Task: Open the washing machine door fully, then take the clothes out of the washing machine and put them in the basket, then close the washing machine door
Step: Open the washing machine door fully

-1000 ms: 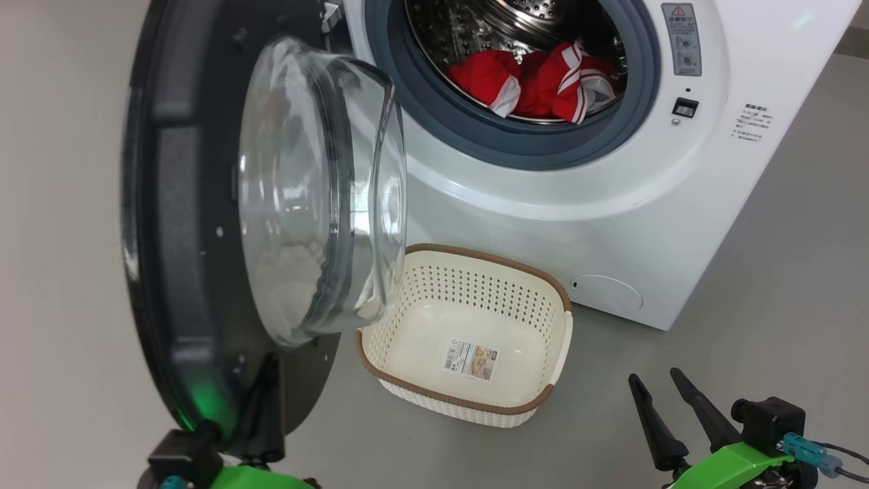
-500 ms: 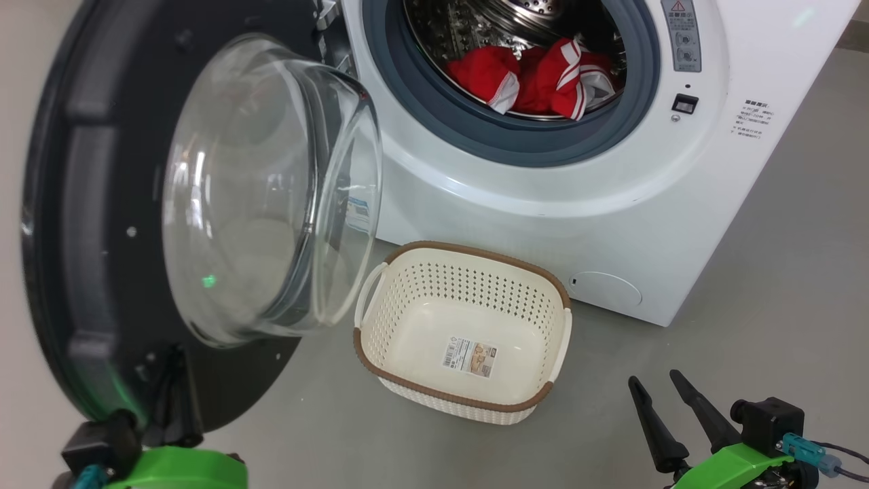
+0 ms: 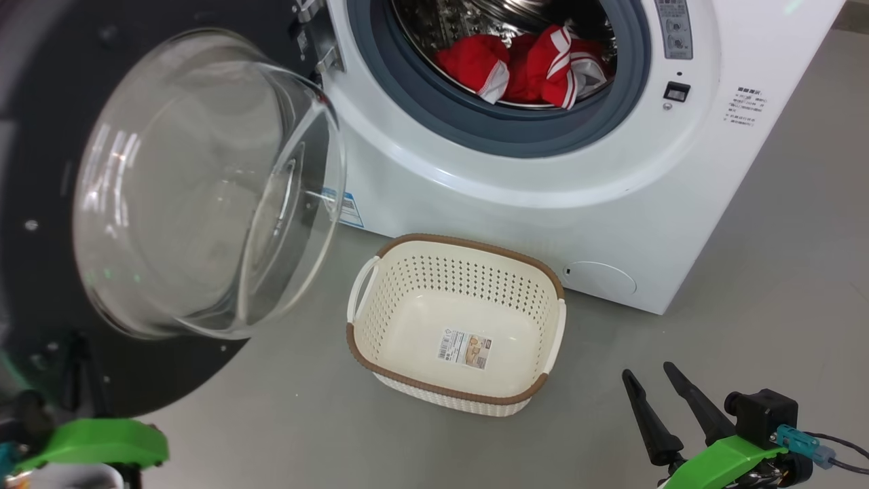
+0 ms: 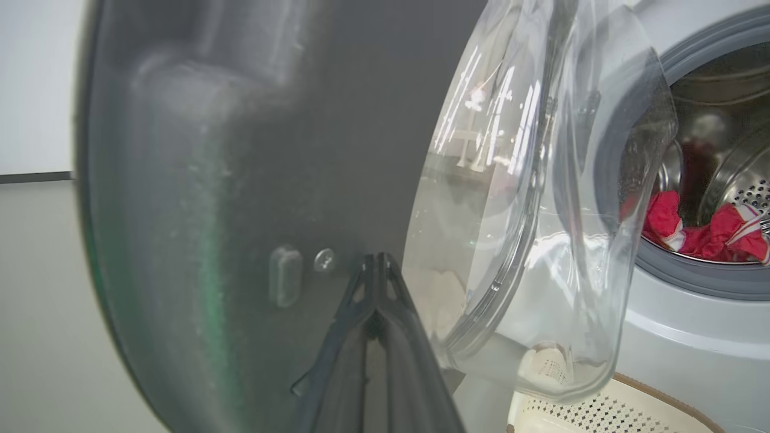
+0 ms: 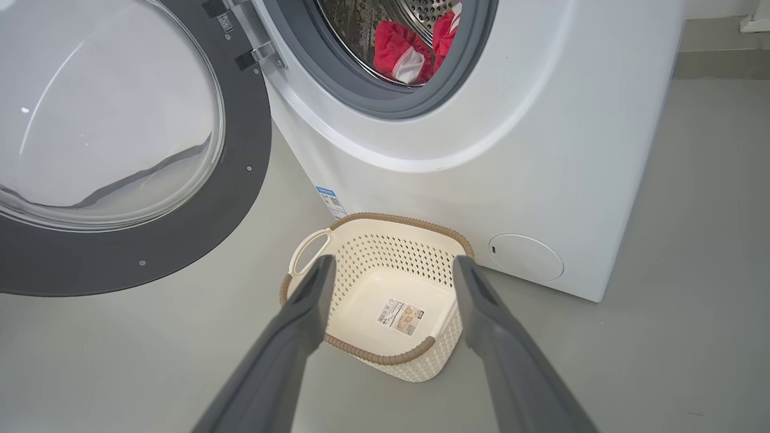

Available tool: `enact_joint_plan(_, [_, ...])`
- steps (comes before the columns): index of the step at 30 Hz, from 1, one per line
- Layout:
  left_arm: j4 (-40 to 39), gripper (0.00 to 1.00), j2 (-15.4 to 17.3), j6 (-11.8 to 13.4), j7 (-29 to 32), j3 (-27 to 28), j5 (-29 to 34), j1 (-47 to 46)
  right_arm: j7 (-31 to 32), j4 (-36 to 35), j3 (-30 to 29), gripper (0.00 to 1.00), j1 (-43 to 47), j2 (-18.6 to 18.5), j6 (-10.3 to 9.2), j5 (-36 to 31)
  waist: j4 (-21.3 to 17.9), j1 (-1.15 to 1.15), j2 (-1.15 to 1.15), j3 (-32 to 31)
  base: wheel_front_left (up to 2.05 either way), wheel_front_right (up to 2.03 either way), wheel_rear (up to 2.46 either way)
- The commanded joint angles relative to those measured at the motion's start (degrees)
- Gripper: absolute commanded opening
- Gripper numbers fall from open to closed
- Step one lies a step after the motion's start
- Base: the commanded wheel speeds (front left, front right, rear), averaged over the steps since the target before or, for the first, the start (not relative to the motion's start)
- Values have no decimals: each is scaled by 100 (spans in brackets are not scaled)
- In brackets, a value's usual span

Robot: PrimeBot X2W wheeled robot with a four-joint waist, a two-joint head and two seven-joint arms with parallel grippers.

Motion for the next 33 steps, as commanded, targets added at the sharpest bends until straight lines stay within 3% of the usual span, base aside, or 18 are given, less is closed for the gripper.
enact_joint_plan(1, [-65,0,314,16,-31,359,30,-298,-70,-118,120,100,-138,-58,9,-8,-16,0,0,26,0,0,0])
enact_joint_plan(33, [1492,0,1173,-240,-31,2022,819,-1816,-70,-170,114,100,-555,-228,9,-93,-319,0,0,844,0,0,0])
